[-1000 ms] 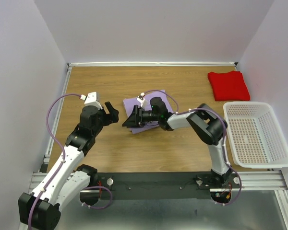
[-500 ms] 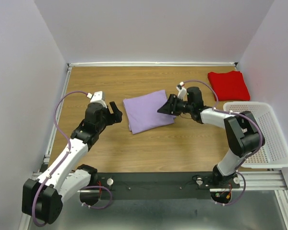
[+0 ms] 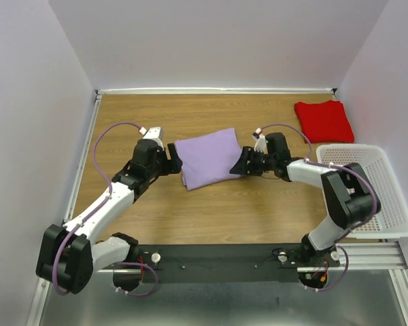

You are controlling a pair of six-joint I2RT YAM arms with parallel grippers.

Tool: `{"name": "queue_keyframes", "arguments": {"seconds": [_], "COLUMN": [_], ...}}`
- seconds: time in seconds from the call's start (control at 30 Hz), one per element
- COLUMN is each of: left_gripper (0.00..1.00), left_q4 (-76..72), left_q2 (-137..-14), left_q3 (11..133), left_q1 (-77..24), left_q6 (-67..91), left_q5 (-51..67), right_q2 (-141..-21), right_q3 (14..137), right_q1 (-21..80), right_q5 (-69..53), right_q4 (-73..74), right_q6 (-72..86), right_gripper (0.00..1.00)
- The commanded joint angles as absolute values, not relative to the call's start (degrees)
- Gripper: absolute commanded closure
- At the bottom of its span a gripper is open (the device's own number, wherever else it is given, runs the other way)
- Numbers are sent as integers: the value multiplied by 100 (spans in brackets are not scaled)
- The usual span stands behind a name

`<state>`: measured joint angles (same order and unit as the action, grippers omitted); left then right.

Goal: Fold and stack the t-shirts
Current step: Neatly place the folded tshirt to the corner

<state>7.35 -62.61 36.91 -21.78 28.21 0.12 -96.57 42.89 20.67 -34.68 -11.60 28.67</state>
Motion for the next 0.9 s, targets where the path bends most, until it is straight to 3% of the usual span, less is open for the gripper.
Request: {"name": "queue_keyframes", "arguments": {"seconds": [0.0, 0.17, 0.37, 0.43, 0.6, 0.77, 0.87], "left_gripper": [19, 22, 23, 23, 26, 45, 47], "left_q4": [466, 466, 658, 834, 1265, 1485, 1652], "left_q2": [-6521, -7231, -8469, -9057, -10220, -11082, -11459], "left_q3": [4060, 4517, 5841, 6412, 7557, 8357, 8647], "left_q1": [-2443, -3110, -4323, -4796, -5510, -5765, -5818], "left_q6": [2690, 2575, 2137, 1987, 1574, 1407, 1310], "left_q5": [132, -158, -737, -887, -1458, -1582, -1643], "right_q2": [-8878, -8245, -7682, -7507, -7234, -7111, -7023], "right_q3": [4717, 5246, 5493, 5467, 5467, 5476, 5414], "right_q1": [2083, 2083, 2048, 1987, 1802, 1521, 1371], "right_q5": [-2121, -521, 1702, 1906, 2074, 2171, 2188], "right_q4": [293, 1650, 3084, 3400, 3700, 3955, 4069], "right_q6": [2435, 2417, 2645, 2672, 2628, 2725, 2768], "right_gripper": [32, 28, 12, 4, 0, 0, 0]}}
